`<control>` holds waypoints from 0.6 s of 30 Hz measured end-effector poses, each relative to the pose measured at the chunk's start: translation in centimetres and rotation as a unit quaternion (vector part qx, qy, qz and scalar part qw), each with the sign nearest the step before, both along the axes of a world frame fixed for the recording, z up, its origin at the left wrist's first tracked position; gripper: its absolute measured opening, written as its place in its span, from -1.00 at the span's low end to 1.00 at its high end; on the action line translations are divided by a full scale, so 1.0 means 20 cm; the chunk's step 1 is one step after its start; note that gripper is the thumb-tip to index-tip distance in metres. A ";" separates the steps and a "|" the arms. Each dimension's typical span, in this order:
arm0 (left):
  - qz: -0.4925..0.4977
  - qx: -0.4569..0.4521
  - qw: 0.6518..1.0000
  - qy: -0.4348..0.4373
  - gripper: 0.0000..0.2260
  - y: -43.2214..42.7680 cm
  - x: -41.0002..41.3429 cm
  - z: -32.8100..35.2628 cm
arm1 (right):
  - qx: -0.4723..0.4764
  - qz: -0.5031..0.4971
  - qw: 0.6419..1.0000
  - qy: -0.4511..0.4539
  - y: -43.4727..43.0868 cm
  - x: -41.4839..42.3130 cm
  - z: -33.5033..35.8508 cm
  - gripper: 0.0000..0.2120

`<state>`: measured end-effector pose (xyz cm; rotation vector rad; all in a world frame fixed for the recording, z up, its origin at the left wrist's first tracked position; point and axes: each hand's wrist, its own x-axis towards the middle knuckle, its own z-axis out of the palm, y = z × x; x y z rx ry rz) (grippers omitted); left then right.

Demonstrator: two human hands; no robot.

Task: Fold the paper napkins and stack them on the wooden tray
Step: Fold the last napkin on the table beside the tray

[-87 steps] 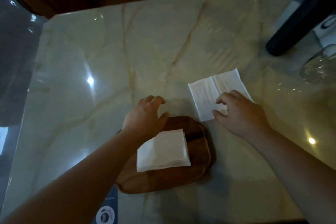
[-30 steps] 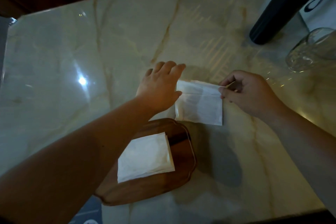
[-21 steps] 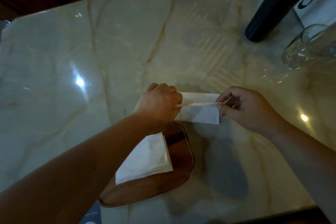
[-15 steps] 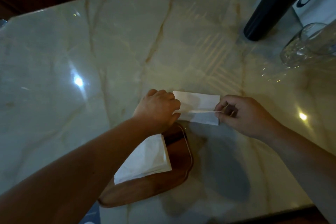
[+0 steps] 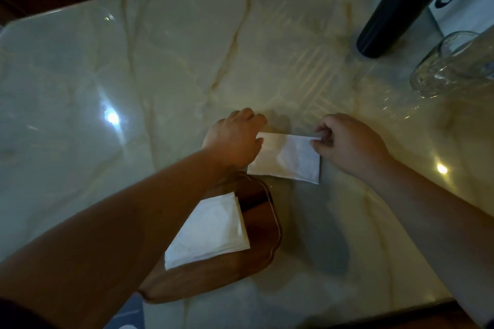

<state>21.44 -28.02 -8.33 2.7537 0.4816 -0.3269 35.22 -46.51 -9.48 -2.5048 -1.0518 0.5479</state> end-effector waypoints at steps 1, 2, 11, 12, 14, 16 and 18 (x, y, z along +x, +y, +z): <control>-0.001 0.004 1.000 -0.002 -0.65 0.00 0.01 -0.01 | -0.011 0.001 1.000 -0.002 0.01 0.00 -0.01 -0.78; -0.006 0.011 1.000 -0.005 -0.64 0.00 0.01 -0.01 | -0.019 0.001 1.000 -0.001 0.02 0.00 -0.01 -0.78; 0.006 0.015 1.000 -0.001 -0.84 0.00 0.04 -0.01 | 0.032 0.002 0.999 0.007 0.00 -0.02 -0.01 -0.90; 0.032 -0.019 0.999 -0.008 -0.86 0.00 0.03 0.00 | 0.051 -0.013 0.998 0.030 0.00 -0.03 0.01 -0.89; 0.104 -0.119 0.987 -0.030 -0.93 0.00 0.01 0.04 | 0.095 -0.059 0.988 0.104 -0.02 -0.05 0.06 -0.86; 0.160 -0.196 0.966 -0.055 -0.97 0.00 -0.03 0.10 | 0.153 -0.094 0.969 0.168 -0.02 -0.07 0.10 -0.88; 0.207 -0.249 0.943 -0.073 -0.90 -0.01 -0.09 0.15 | 0.208 -0.102 0.950 0.211 -0.01 -0.11 0.15 -0.90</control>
